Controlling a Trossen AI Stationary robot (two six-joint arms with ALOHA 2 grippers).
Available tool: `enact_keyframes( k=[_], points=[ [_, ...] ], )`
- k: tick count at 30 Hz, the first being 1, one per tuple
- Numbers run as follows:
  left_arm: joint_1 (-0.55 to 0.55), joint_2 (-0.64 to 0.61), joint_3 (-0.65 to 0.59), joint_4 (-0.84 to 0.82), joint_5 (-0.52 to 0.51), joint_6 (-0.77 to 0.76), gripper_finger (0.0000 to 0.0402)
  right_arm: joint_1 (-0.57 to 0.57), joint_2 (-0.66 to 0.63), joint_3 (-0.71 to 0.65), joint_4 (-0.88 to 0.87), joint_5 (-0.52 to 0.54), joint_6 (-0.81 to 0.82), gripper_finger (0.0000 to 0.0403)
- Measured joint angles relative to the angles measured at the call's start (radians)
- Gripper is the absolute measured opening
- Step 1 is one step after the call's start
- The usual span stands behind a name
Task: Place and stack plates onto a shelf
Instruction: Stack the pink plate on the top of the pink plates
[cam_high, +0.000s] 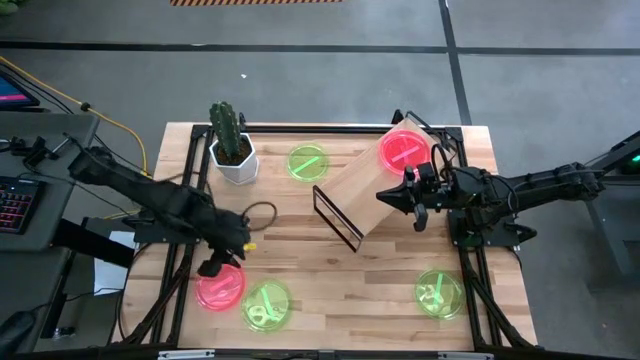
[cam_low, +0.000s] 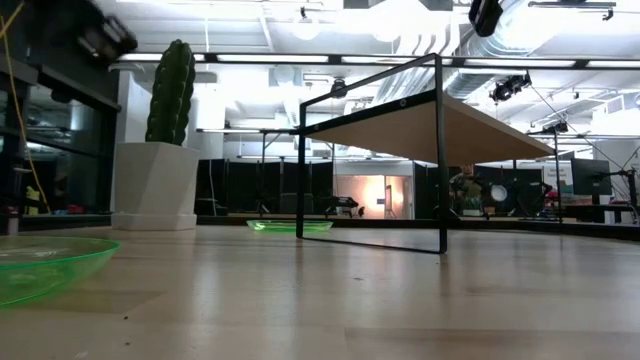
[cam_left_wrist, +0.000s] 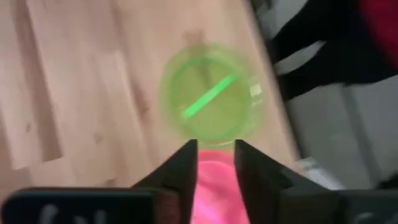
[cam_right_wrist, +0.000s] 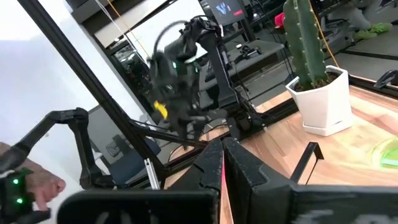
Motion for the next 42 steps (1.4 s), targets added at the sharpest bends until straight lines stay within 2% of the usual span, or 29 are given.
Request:
enact_keyframes(
  k=[3, 6, 10, 15, 24, 27, 29, 38, 42],
  points=[
    [-0.007, 0.037, -0.077, 0.022, -0.051, 0.040, 0.0146, 0.000, 0.000, 0.000, 0.002, 0.000, 0.006, 0.0000],
    [-0.007, 0.062, -0.169, 0.087, -0.050, 0.069, 0.0180, 0.000, 0.000, 0.000, 0.001, -0.001, 0.009, 0.0000],
    [-0.007, 0.087, -0.292, 0.194, -0.027, 0.090, 0.0206, 0.000, 0.000, 0.000, 0.001, -0.002, 0.011, 0.0000],
    [-0.008, 0.133, -0.375, 0.330, 0.004, 0.107, 0.0210, 0.000, 0.000, 0.000, -0.003, -0.004, 0.011, 0.0000],
    [-0.025, 0.260, -0.396, 0.349, 0.002, 0.063, 0.0199, 0.000, 0.000, 0.000, -0.015, -0.004, 0.011, 0.0000],
    [-0.044, 0.284, -0.384, 0.334, -0.010, 0.041, 0.0187, 0.000, 0.000, 0.000, -0.021, -0.004, 0.011, 0.0000],
    [-0.062, 0.291, -0.372, 0.325, -0.018, 0.041, 0.0164, 0.000, 0.000, 0.000, -0.023, -0.004, 0.010, 0.0000],
    [-0.128, 0.301, -0.365, 0.313, 0.048, -0.047, 0.0012, 0.000, 0.000, 0.000, -0.047, -0.004, 0.008, 0.0000],
    [-0.129, 0.296, -0.366, 0.309, 0.055, -0.079, 0.0003, 0.000, 0.000, 0.000, -0.064, -0.004, 0.003, 0.0000]
  ],
)
